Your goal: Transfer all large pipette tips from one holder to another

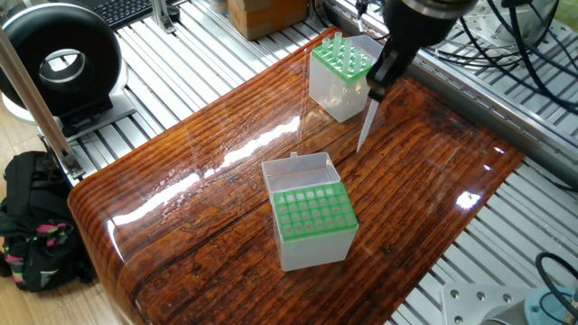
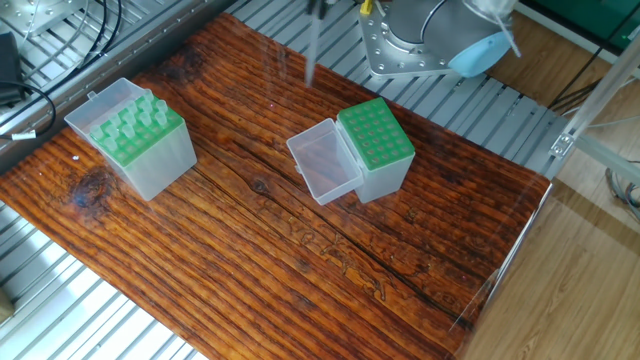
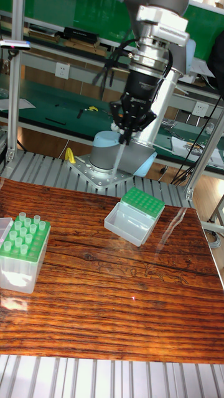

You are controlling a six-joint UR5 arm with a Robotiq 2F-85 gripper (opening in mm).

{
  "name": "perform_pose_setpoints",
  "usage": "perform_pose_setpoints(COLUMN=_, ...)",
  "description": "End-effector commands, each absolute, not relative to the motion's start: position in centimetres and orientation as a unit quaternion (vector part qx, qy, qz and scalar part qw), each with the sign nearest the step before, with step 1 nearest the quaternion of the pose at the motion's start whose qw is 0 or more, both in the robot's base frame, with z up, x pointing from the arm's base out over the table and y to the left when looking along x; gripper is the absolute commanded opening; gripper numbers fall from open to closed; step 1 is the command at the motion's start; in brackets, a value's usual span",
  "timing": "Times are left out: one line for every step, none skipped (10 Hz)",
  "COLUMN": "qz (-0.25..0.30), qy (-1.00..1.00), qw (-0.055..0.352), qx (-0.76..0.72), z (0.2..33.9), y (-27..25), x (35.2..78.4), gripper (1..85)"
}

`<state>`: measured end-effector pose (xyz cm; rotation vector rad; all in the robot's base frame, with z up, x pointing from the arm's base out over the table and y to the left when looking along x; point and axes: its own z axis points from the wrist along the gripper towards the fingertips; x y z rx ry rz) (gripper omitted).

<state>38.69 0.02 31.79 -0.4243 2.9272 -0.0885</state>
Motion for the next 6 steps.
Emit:
perform_pose_setpoints(qz=-0.041, qy=0.97, qw=0.108, qx=-0.215, z=32.7, y=-5.7, x=44.5, gripper=8.0)
perform_pose_setpoints(qz=-0.029, qy=0.968, qw=0.113, qx=-0.223, z=32.1, y=-6.6, x=45.9, gripper=8.3)
perform_pose_setpoints(qz=-0.024, qy=0.966, qw=0.121, qx=-0.226, z=31.2, y=-6.7, x=47.3, gripper=8.3)
perform_pose_setpoints(qz=-0.021, qy=0.965, qw=0.129, qx=-0.226, z=30.7, y=-6.4, x=48.3, gripper=8.3)
perform_pose_setpoints(qz=-0.015, qy=0.969, qw=0.122, qx=-0.215, z=30.6, y=-6.3, x=47.8, gripper=9.0)
perform_pose_setpoints(qz=0.007, qy=0.979, qw=0.097, qx=-0.177, z=30.3, y=-5.6, x=46.4, gripper=9.7)
